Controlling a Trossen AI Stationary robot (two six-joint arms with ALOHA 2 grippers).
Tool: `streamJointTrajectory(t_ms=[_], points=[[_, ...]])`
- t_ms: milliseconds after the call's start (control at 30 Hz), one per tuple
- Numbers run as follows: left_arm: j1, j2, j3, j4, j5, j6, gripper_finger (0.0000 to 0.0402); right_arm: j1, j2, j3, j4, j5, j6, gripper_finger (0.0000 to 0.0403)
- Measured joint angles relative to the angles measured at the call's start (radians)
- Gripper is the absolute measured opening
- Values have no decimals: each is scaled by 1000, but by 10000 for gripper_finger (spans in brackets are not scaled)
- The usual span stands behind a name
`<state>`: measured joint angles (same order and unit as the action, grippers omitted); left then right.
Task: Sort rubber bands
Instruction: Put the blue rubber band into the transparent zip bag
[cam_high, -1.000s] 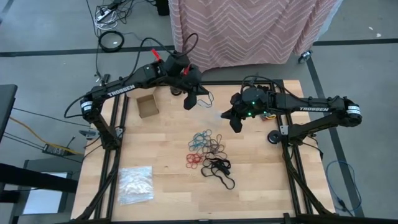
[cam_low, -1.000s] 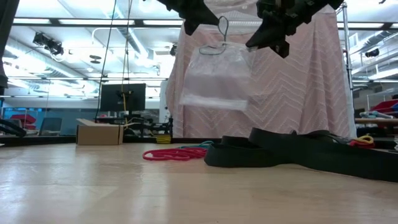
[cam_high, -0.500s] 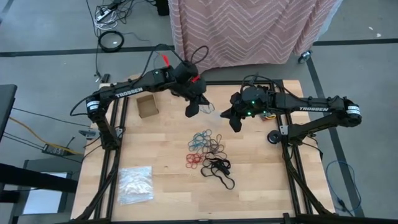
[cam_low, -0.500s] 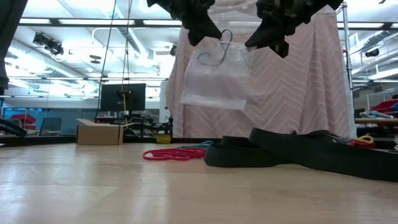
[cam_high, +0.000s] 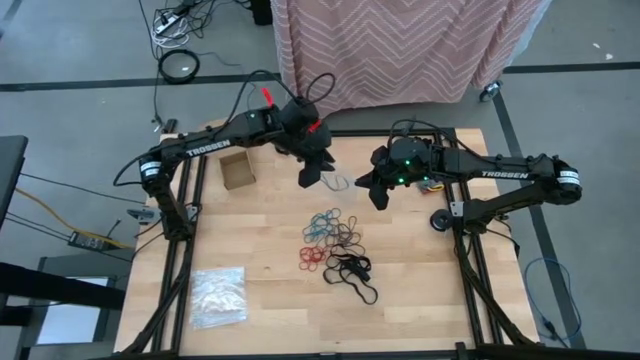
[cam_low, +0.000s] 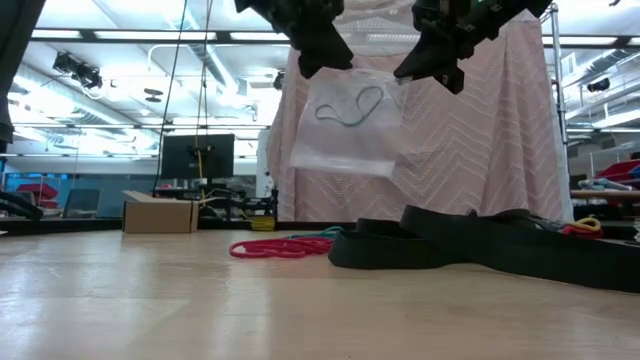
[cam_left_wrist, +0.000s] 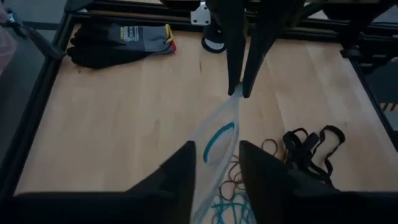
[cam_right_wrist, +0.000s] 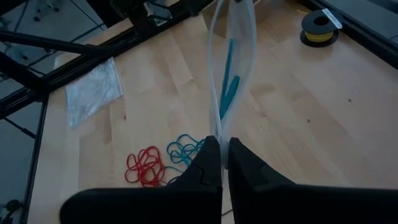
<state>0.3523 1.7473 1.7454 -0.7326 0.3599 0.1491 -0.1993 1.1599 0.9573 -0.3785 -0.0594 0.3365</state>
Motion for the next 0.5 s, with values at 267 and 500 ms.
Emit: streamJointTrajectory(t_ms=[267,500], points=[[-67,-65,-40,-203,13,-6,160,-57,-2,0,-159,56,-56,0],[-150,-110,-329,-37,-57,-59,123,-85,-2,0,-129,33,-85,0]])
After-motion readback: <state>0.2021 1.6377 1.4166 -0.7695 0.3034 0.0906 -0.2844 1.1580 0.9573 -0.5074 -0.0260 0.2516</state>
